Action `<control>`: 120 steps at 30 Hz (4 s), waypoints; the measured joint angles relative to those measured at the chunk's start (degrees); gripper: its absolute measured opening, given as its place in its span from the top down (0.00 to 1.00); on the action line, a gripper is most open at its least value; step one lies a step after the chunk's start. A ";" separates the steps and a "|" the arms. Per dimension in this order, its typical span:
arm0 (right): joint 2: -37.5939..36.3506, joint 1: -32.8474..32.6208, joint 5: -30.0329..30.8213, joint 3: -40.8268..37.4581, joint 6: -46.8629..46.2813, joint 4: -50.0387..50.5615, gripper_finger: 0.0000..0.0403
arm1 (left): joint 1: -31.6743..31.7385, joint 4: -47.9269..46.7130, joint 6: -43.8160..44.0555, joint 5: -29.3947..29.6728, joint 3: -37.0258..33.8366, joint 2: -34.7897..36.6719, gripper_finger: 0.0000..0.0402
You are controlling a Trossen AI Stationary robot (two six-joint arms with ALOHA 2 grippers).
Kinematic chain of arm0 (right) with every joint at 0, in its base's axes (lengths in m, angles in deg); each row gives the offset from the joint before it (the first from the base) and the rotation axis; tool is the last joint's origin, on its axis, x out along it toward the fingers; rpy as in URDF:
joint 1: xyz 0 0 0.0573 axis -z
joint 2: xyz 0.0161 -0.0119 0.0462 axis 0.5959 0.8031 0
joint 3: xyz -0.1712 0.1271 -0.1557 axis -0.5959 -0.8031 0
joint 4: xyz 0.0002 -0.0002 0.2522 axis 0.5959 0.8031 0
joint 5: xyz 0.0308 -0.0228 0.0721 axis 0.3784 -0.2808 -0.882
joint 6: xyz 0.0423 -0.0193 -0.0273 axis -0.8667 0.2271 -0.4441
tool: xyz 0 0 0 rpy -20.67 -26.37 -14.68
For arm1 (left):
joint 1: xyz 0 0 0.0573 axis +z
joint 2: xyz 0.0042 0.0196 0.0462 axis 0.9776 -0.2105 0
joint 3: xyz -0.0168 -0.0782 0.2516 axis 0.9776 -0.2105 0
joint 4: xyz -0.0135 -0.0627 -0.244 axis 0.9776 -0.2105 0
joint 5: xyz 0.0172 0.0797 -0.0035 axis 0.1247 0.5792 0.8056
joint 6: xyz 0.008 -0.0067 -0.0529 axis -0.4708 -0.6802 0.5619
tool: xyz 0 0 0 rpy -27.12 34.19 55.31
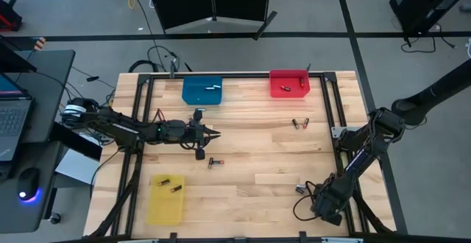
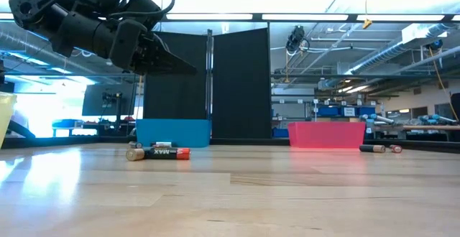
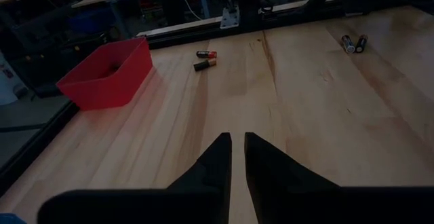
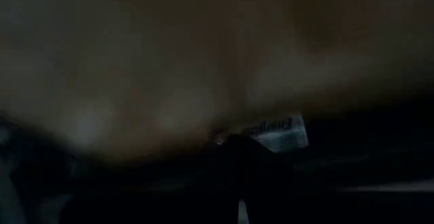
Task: Sort batteries
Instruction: Put the silver battery into the blue bin
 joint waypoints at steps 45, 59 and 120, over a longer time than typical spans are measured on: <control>-1.98 2.60 8.78 -1.38 6.69 6.47 0.97 | 0.02 -1.49 -0.35 2.64 0.00 0.00 0.88; -3.76 5.35 13.20 4.55 4.81 11.69 0.95 | 0.02 -0.83 -0.35 2.64 0.00 0.00 0.88; -13.67 5.21 69.18 1.44 -19.71 8.43 0.85 | 8.61 1.28 16.44 -14.37 0.02 0.00 0.98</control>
